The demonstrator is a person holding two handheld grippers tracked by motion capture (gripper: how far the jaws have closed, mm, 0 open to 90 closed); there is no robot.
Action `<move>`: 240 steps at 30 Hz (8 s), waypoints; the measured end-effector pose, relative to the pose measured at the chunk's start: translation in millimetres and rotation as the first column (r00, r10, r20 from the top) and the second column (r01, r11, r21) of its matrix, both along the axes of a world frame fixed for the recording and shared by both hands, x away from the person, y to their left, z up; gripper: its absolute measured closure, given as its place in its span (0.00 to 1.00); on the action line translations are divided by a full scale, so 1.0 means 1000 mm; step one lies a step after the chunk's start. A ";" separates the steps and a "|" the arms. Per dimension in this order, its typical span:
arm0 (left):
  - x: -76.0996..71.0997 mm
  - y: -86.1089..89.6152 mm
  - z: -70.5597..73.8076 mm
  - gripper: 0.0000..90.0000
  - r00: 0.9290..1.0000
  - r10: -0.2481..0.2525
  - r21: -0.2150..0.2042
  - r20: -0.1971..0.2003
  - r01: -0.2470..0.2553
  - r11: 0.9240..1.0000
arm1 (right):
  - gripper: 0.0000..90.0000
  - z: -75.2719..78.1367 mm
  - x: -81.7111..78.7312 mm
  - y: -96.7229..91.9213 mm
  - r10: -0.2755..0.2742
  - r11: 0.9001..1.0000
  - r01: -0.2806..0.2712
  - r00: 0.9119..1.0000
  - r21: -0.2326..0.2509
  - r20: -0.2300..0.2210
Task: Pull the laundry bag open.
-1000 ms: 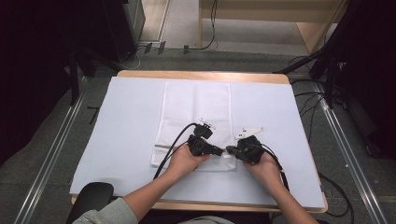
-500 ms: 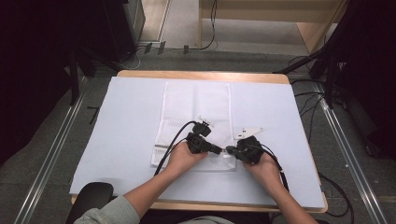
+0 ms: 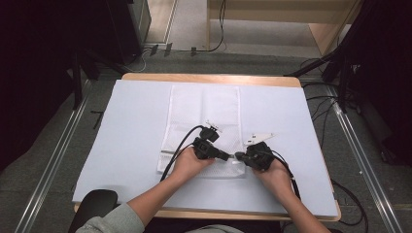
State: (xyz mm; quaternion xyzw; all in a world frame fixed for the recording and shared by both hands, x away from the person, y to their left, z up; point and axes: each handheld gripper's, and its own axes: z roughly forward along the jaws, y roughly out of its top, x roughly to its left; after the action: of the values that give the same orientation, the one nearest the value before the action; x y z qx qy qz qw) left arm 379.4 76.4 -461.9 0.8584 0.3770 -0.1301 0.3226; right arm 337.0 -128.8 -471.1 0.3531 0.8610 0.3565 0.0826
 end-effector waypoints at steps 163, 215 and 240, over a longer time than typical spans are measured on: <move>0.017 0.157 0.031 0.98 0.987 0.091 -0.047 -0.133 -0.098 0.994 | 1.00 -0.006 0.002 0.005 0.013 1.000 -0.015 0.996 0.016 0.091; 0.009 0.214 0.034 0.98 0.970 0.191 -0.047 -0.151 -0.200 0.979 | 1.00 -0.006 0.003 0.005 0.015 1.000 -0.016 0.996 0.019 0.088; 0.005 0.244 0.032 0.98 0.949 0.281 -0.029 -0.144 -0.288 0.957 | 1.00 -0.005 0.004 0.004 0.007 1.000 -0.009 0.998 0.029 0.067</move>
State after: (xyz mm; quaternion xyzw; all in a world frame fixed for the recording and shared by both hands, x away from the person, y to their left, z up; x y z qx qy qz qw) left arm 384.1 320.6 -430.0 0.7759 0.5148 -0.1506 0.3321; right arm 340.6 -124.3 -476.5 0.3385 0.8539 0.3812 0.1049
